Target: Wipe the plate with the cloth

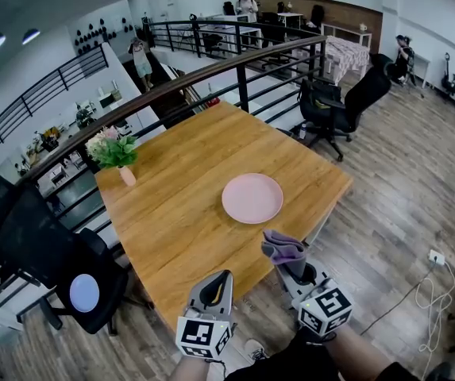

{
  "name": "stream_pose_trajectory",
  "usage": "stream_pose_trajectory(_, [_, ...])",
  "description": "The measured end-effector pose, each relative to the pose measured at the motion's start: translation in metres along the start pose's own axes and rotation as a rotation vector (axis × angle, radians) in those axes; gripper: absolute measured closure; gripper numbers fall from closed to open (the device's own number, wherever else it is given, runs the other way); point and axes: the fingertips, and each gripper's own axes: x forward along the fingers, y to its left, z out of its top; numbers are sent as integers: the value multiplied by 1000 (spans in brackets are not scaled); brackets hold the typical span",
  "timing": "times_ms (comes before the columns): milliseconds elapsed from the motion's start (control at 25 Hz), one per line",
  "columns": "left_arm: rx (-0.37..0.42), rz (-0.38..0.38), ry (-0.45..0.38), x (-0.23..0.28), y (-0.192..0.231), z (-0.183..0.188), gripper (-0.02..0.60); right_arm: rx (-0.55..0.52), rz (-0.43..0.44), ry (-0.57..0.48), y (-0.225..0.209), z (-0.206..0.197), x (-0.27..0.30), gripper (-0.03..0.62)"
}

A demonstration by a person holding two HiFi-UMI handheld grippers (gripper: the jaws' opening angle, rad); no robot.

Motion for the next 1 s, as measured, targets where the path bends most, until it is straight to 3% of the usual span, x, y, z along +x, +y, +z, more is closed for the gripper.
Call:
stream_pose_trajectory(440, [-10,63,1,30,11,7,561,9,24,-15,-45,17,24,520])
stream_pose_trajectory(1000, [-36,196,20,148,24,14,561,36,163,21,-156,27,102,520])
